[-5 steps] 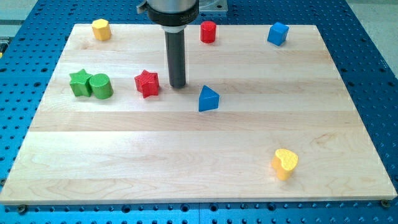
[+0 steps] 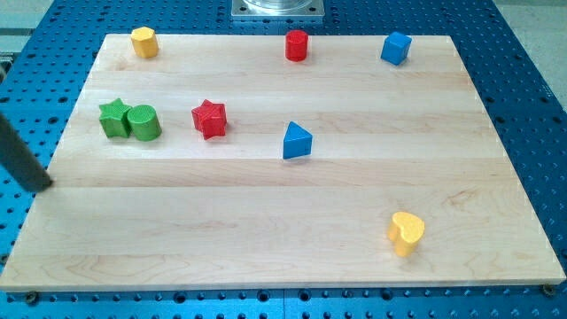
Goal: Move the green star towards center of the board
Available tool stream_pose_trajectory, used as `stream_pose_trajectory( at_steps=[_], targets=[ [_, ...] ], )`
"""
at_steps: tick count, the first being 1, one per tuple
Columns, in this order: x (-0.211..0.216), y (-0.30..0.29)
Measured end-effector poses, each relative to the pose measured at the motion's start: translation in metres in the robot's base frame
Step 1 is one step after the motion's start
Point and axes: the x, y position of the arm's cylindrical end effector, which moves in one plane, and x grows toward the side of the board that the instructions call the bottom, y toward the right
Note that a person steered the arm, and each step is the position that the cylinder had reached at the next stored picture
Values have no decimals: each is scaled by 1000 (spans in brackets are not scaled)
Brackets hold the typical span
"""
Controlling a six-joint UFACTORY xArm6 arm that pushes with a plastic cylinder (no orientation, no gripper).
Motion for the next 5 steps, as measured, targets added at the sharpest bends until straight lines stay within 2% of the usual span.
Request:
stream_pose_trajectory(
  at_steps=[1, 2, 3, 4, 5],
  targets=[
    [-38, 6],
    [-54, 23],
    [-86, 60],
    [-98, 43],
    [-91, 109]
  ],
)
